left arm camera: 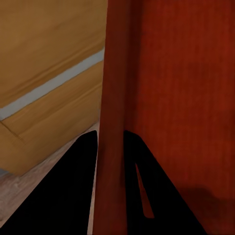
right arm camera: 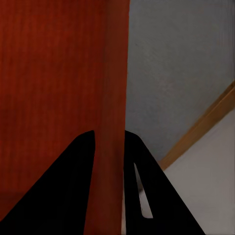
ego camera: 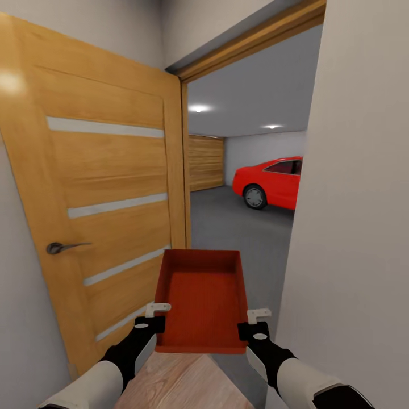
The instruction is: Move the two storage containers from the living room to the garage. In the garage, place one container on the floor and stack the other container on top of it (either order is fine).
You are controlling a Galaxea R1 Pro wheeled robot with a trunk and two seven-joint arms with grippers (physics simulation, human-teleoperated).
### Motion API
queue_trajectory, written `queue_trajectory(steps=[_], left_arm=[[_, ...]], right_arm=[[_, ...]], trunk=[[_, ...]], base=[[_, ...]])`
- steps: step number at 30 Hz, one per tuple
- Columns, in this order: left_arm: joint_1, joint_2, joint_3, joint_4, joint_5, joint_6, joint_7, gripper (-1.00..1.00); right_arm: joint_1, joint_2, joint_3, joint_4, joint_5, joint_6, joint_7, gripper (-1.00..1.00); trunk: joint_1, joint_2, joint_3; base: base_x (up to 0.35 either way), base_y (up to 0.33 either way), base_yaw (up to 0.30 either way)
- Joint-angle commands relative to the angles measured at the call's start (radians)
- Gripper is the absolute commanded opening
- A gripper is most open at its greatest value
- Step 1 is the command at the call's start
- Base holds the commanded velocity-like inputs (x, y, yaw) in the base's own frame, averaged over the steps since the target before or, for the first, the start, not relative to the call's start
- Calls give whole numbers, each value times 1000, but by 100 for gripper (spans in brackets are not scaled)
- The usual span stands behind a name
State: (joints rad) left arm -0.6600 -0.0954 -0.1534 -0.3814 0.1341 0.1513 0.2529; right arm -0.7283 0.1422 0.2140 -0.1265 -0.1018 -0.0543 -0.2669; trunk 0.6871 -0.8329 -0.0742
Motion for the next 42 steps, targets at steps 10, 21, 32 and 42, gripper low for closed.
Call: queue_trajectory(steps=[10, 21, 32, 42], left_arm=[[-1, 0, 21, -14, 79, 10, 25, -100], [-1, 0, 21, -13, 79, 10, 25, -100], [-1, 1, 20, -13, 81, 10, 22, -100], [-1, 2, 20, -13, 81, 8, 23, -100]], right_arm=[[0, 30, 18, 7, -12, -5, -2, -100], [0, 30, 18, 7, -10, -8, -2, -100], [0, 31, 18, 8, -11, -6, -2, -100], [0, 31, 19, 8, -11, -5, -2, -100]], trunk=[[1, -1, -2], [1, -1, -2], [1, -1, -2], [1, -1, -2]], base=[[245, 220, -274], [245, 221, -43], [274, 202, -254], [310, 142, -287]])
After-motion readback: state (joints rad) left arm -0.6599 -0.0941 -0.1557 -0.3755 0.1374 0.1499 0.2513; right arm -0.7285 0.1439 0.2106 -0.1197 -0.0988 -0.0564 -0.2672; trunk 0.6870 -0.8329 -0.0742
